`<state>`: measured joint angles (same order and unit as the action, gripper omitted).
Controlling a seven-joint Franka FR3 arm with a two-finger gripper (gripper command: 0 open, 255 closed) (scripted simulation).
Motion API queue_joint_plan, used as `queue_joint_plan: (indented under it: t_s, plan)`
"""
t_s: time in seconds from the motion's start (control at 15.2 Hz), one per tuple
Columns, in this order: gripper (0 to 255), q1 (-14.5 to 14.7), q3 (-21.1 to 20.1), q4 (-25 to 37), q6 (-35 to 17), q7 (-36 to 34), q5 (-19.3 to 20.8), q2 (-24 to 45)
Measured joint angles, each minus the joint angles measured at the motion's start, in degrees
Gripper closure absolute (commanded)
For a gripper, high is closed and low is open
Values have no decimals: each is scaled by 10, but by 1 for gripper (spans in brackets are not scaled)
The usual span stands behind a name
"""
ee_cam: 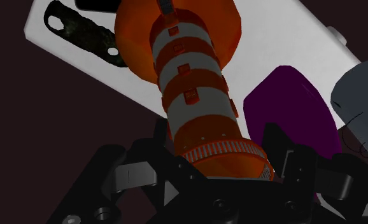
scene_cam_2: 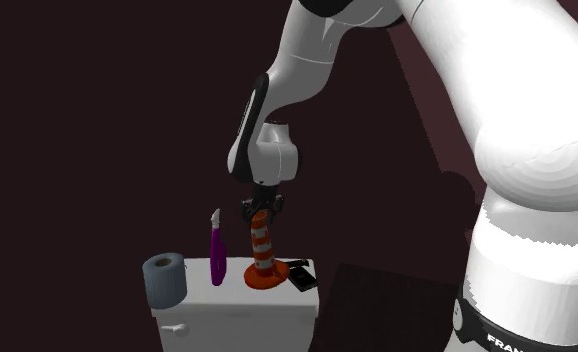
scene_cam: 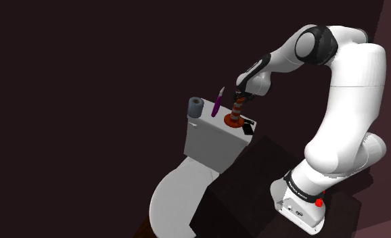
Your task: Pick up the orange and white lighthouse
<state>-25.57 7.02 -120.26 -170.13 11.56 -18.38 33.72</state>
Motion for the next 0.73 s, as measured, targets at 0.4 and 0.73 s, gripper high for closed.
queue_joint_plan:
  t_s: [0.4,0.73]
  plan:
    - [255,-1,0,-1,0,1,0,-1]
    - [255,8,11,-7,17,-5,6,-21]
